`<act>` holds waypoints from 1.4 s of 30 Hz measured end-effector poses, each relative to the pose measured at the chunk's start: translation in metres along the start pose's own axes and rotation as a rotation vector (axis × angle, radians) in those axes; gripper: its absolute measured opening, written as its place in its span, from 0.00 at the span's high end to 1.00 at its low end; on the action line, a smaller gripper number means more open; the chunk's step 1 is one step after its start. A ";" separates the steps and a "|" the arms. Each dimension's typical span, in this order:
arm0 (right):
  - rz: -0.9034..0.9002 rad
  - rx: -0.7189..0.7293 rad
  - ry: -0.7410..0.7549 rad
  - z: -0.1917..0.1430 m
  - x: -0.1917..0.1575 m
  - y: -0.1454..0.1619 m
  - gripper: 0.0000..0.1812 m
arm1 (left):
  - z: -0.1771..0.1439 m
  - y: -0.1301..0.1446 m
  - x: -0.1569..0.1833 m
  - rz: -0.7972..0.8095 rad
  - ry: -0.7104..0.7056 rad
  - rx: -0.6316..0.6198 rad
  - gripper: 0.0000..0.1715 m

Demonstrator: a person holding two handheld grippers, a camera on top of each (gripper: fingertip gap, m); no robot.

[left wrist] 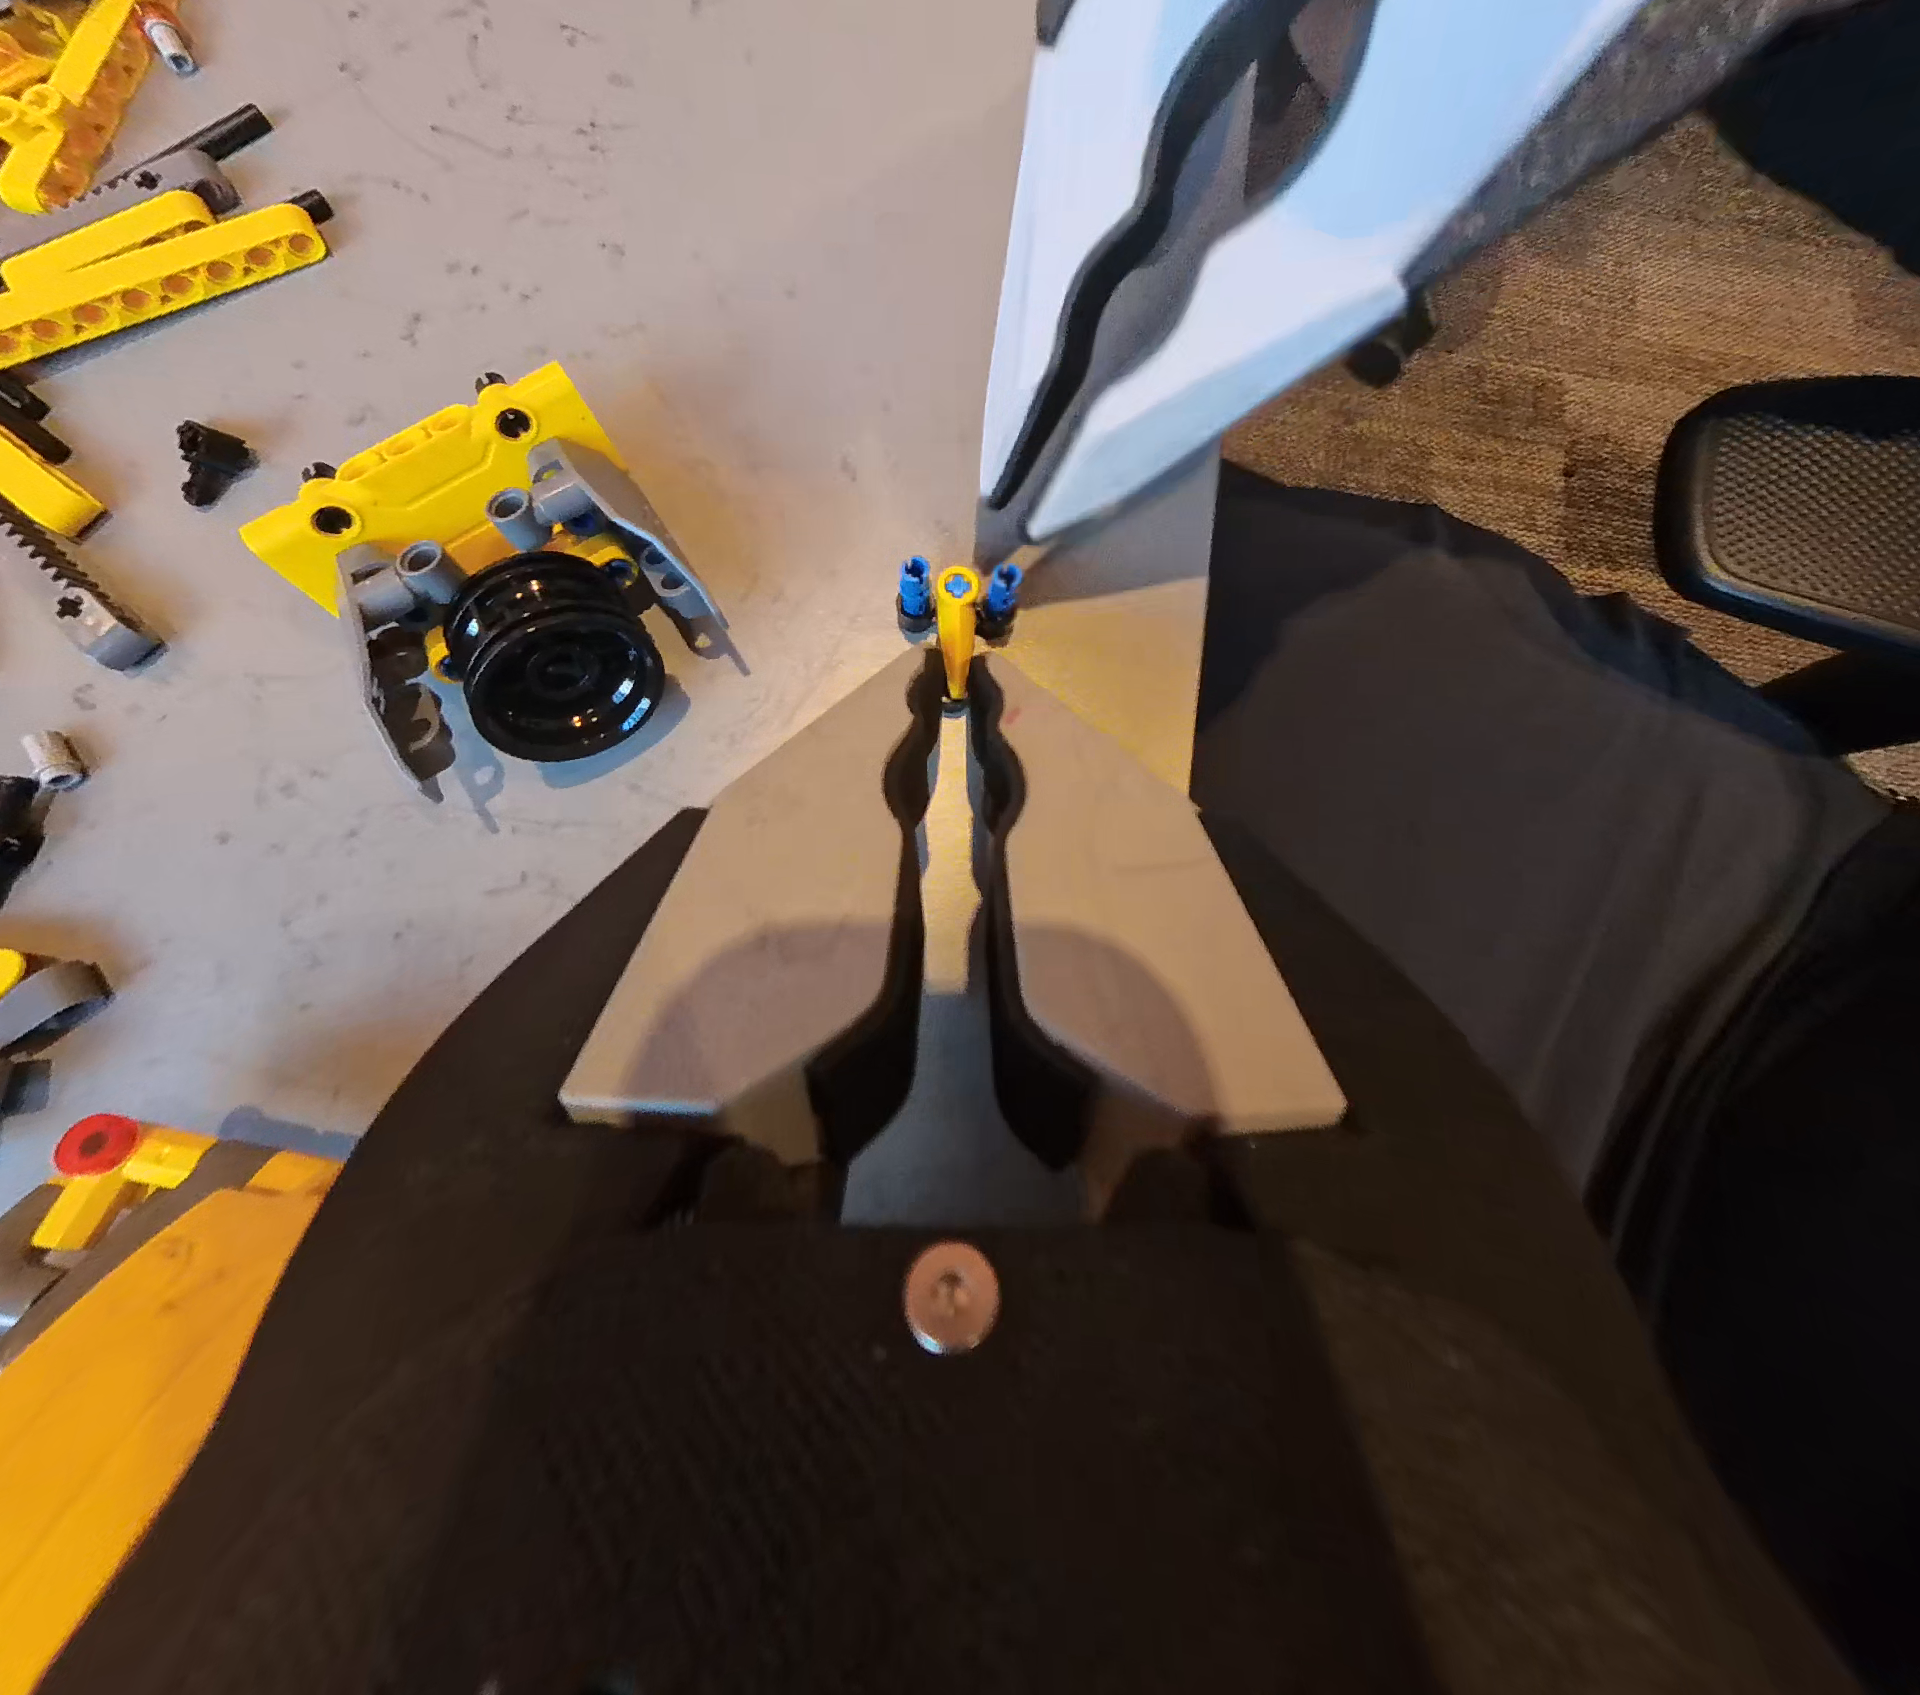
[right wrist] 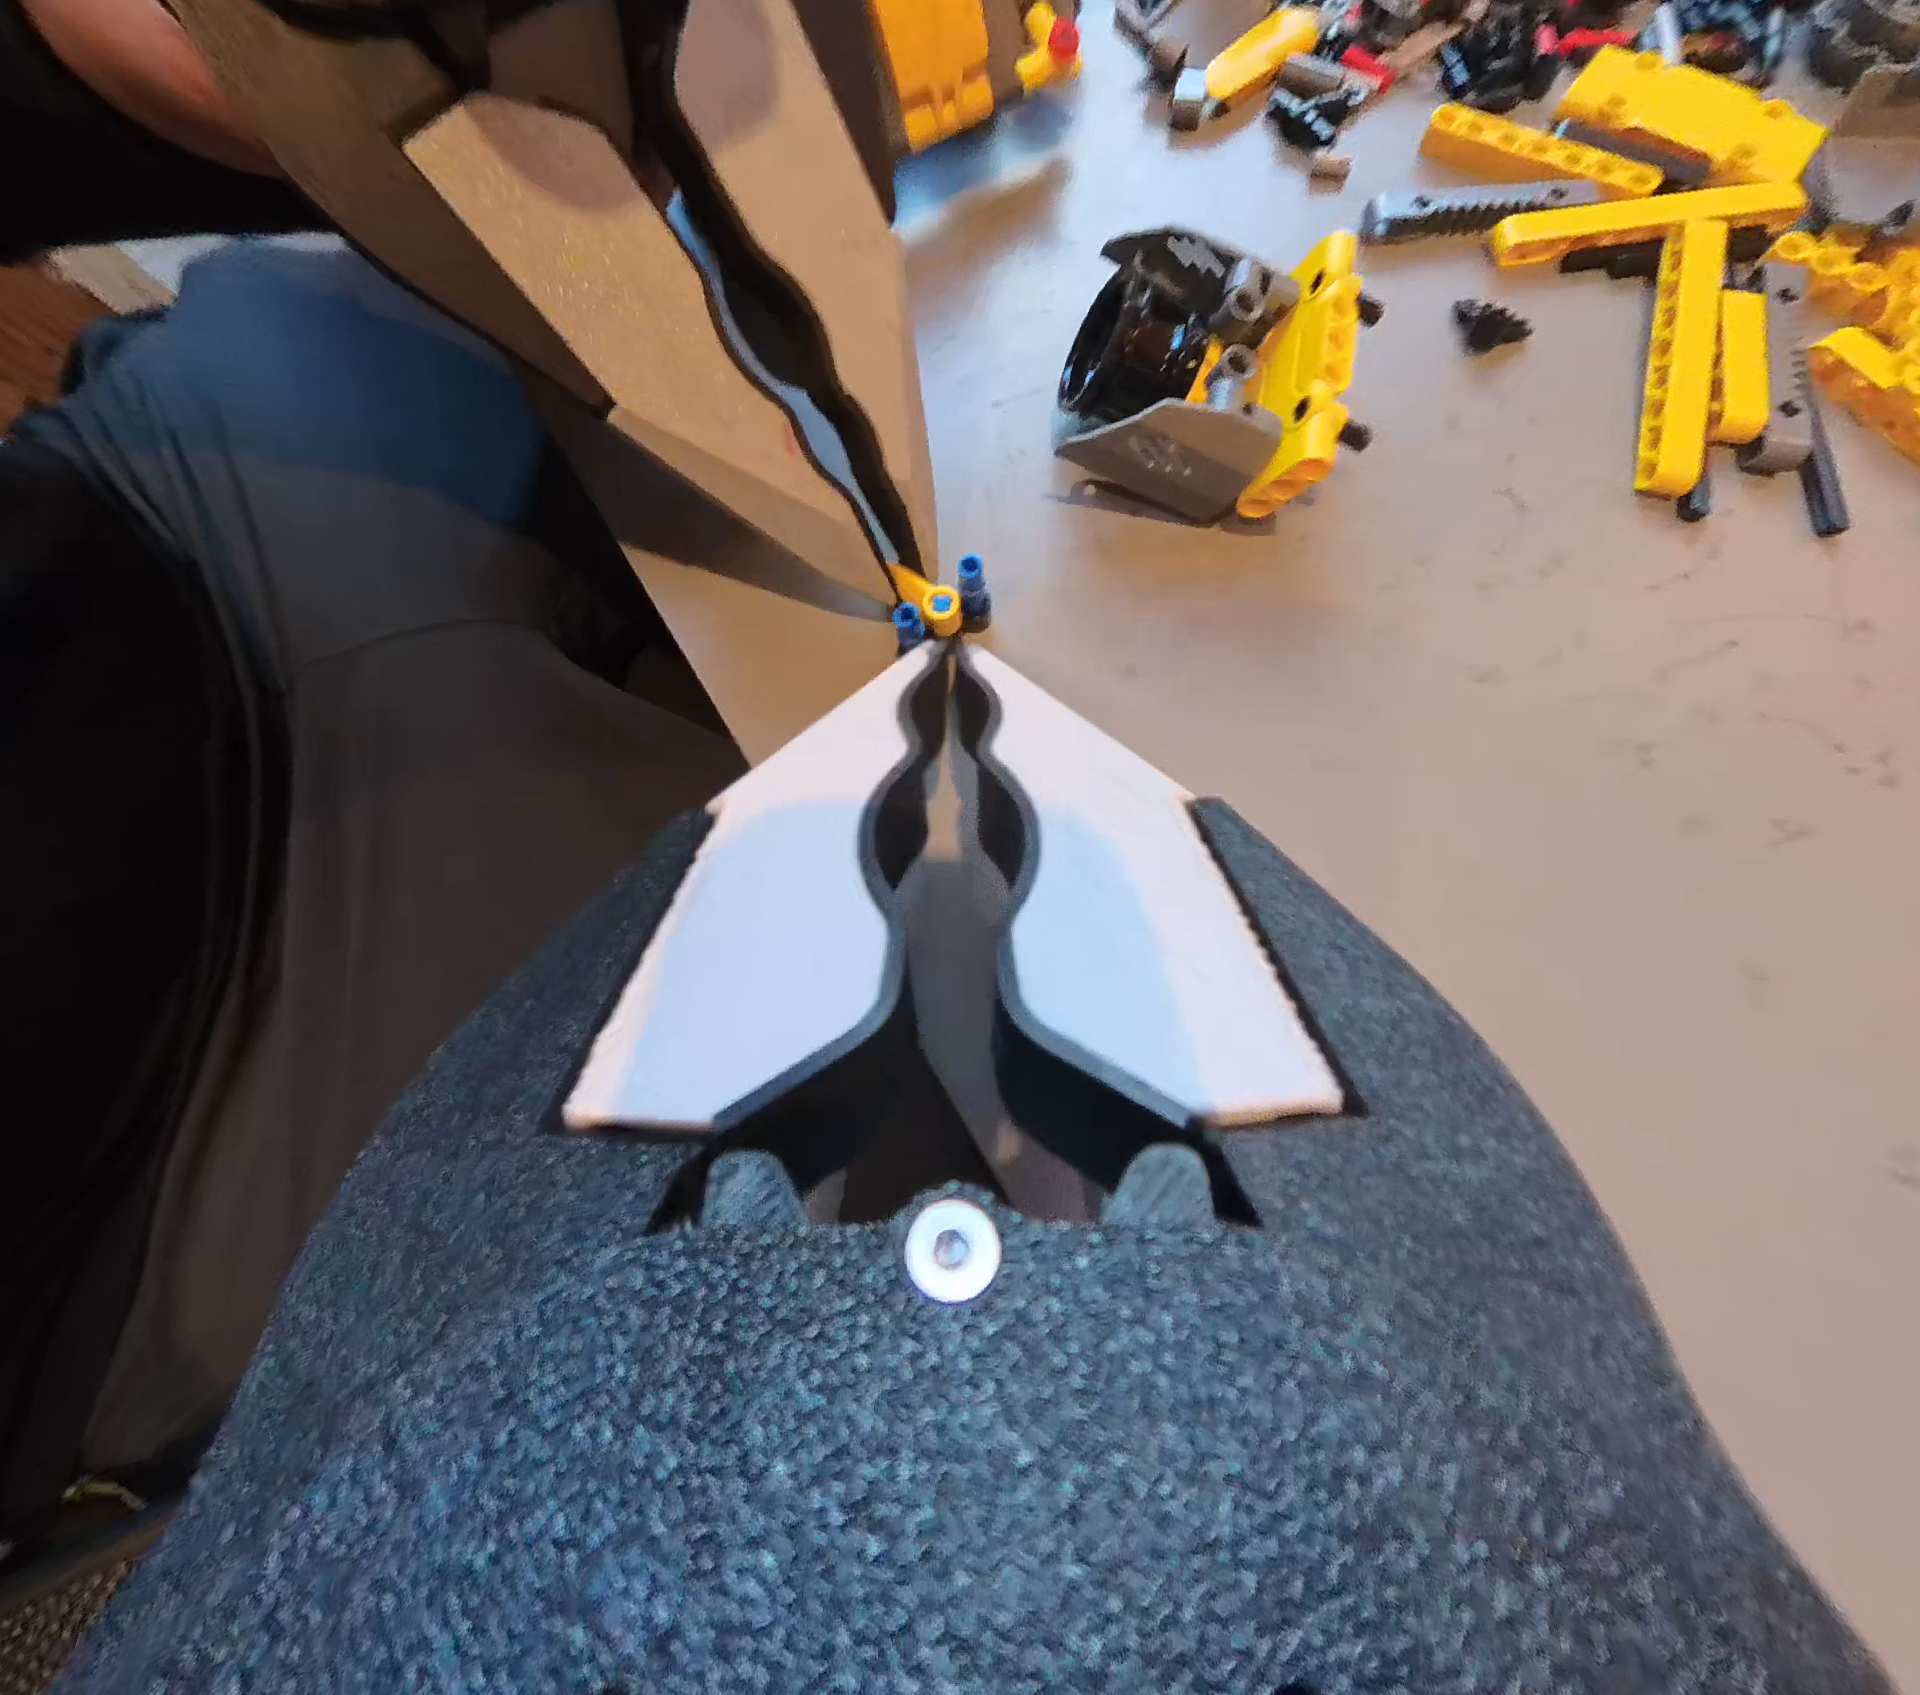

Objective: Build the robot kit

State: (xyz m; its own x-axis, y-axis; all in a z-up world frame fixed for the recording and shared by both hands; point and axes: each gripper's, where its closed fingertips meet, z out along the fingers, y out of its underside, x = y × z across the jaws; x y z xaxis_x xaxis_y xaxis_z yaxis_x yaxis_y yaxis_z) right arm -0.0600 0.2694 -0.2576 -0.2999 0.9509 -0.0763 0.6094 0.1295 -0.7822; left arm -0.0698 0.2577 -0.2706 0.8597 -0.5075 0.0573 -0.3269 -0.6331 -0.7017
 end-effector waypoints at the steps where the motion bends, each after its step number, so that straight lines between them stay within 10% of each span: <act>1: 0.010 0.016 -0.002 -0.002 0.002 -0.004 1.00 | 0.000 0.000 0.000 -0.001 0.004 0.000 0.98; 42: -0.134 -0.283 -0.029 0.014 0.000 -0.002 1.00 | -0.001 -0.001 0.000 0.044 -0.002 -0.021 1.00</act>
State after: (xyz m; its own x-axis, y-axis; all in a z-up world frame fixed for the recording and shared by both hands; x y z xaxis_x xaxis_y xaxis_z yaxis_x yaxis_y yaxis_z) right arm -0.0719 0.2650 -0.2647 -0.4096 0.9122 -0.0053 0.7423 0.3299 -0.5832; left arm -0.0702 0.2579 -0.2687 0.8452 -0.5338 0.0251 -0.3726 -0.6223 -0.6885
